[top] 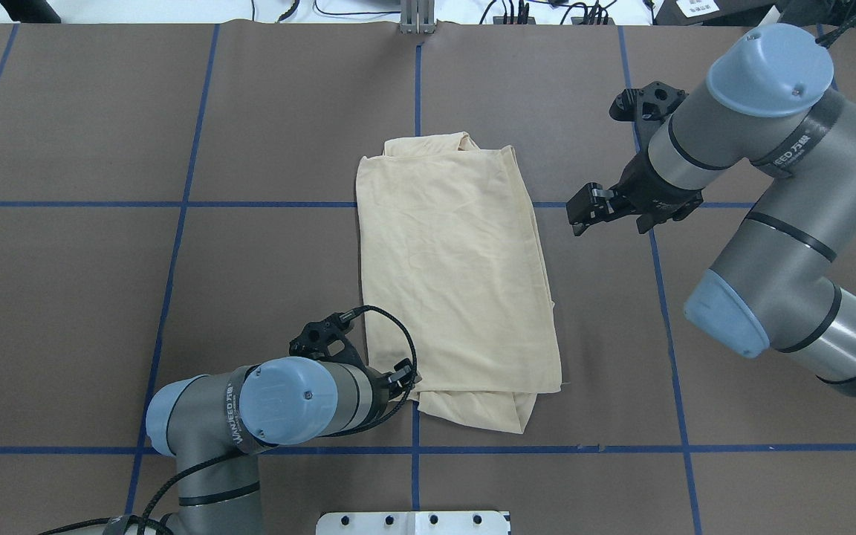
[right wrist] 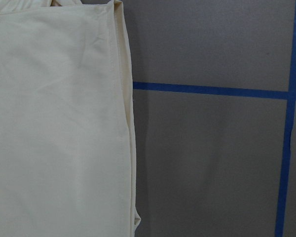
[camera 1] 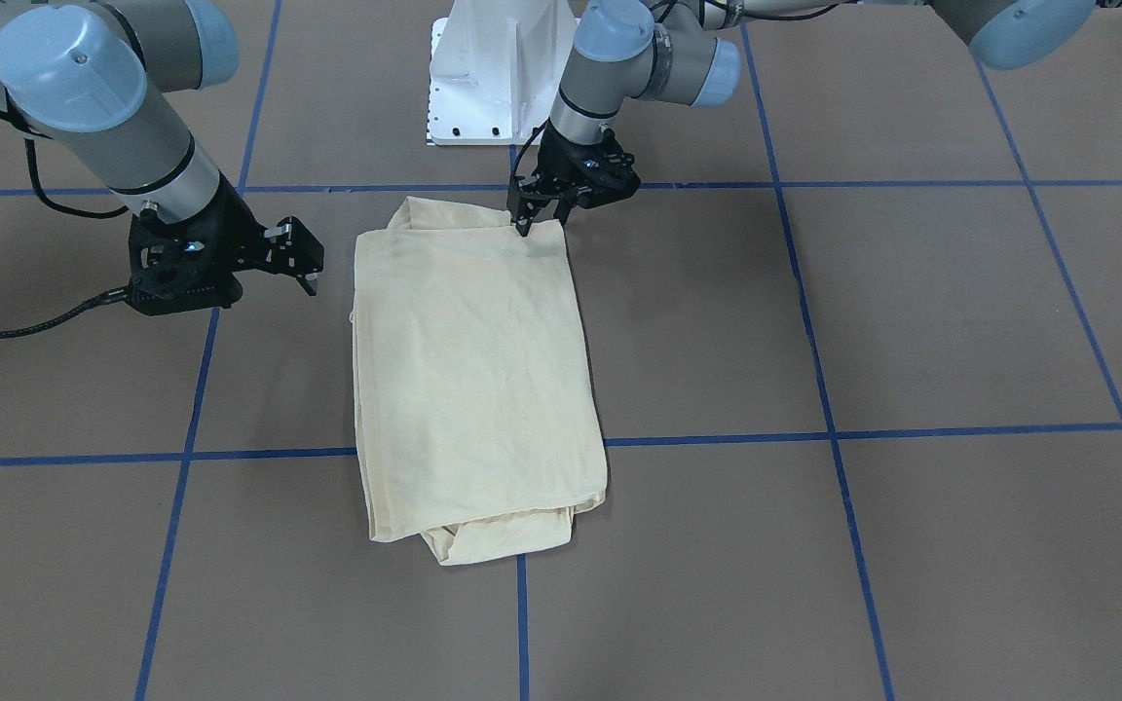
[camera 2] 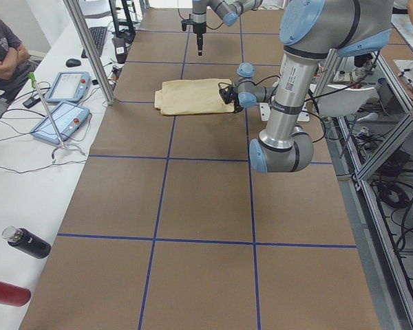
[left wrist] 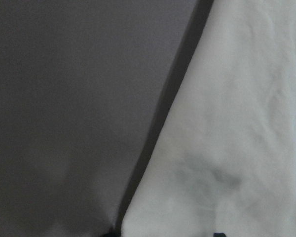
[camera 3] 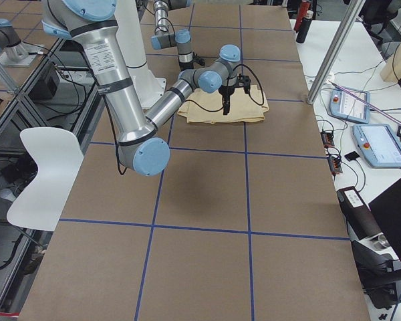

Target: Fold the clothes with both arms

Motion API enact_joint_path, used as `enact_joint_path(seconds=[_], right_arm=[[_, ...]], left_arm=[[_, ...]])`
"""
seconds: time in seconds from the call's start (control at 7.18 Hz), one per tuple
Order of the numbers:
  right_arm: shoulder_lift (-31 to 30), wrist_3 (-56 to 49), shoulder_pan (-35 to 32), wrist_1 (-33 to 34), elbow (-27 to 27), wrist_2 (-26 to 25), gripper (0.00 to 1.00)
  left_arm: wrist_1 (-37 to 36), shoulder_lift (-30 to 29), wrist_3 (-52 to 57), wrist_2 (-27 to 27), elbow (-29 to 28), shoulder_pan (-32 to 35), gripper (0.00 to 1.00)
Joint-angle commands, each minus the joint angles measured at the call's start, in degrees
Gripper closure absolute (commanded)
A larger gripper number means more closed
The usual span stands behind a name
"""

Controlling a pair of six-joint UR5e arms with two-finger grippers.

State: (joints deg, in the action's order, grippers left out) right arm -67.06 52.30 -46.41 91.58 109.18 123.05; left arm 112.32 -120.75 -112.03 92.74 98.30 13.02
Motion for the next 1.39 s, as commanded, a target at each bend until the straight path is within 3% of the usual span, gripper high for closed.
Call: enact_joint_path(seconds=[0.0,0.42,1.25], right_arm=[[0.0,0.0,-0.1,0.0,0.0,0.0,0.00],[0.0,-0.1,-0.1,0.0,-0.1,0.0,0.00],[0.0,-0.2,-0.1,-0.1,-0.8,-0.1,0.00]], left_arm=[[-0.3,-0.5,0.1,0.1,0.2,0.1,0.54],[-0.4,-0.6,0.1,0.0,0.5,0.1,0.63],[-1.4,-0.4,0.1,0.0,0.3,0.7,0.57]])
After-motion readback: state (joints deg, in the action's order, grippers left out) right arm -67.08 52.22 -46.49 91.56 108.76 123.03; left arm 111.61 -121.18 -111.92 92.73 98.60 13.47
